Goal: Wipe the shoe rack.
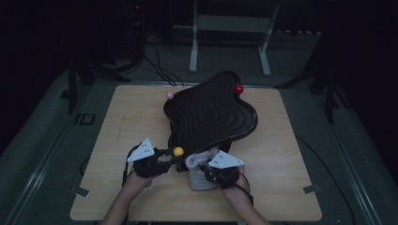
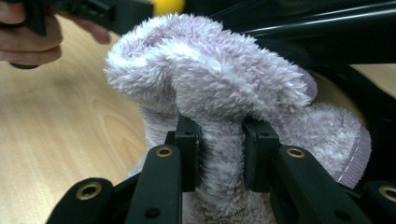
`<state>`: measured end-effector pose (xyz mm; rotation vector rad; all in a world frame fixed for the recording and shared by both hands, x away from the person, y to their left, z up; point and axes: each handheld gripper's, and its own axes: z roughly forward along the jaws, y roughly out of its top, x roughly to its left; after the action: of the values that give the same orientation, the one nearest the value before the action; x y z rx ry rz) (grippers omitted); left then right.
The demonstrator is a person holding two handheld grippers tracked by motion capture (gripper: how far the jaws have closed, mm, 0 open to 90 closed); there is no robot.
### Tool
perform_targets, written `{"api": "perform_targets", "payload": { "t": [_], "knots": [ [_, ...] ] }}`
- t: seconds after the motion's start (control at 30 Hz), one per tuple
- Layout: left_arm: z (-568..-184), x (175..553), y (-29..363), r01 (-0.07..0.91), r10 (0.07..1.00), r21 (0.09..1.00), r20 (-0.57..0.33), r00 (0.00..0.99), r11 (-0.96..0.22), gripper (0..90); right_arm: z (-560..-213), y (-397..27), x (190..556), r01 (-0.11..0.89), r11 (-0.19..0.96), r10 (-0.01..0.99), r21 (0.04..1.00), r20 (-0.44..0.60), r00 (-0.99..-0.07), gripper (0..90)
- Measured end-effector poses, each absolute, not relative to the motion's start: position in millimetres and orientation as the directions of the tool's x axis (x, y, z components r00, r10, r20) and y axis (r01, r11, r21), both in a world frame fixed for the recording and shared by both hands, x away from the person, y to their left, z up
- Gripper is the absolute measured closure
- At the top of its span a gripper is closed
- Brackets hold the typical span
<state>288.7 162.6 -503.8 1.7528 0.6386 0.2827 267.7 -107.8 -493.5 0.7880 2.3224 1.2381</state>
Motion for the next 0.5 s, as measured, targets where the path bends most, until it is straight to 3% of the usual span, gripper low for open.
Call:
{"api": "perform_targets", "payload": {
  "t": [0.2,0.5],
  "knots": [
    [-503.9,288.6,162.9,0.267,0.554,0.950,-0.136,0.821,-0.162,60.4,-495.8,-101.7,265.4,0.297,0.466,0.615,0.833,-0.064,-0.786,71.8],
    [-504.1,289.0,163.5,0.264,0.549,0.950,-0.134,0.825,-0.165,60.4,-461.4,-155.5,264.0,0.299,0.344,0.718,0.890,-0.044,-0.695,72.1]
  ]
}}
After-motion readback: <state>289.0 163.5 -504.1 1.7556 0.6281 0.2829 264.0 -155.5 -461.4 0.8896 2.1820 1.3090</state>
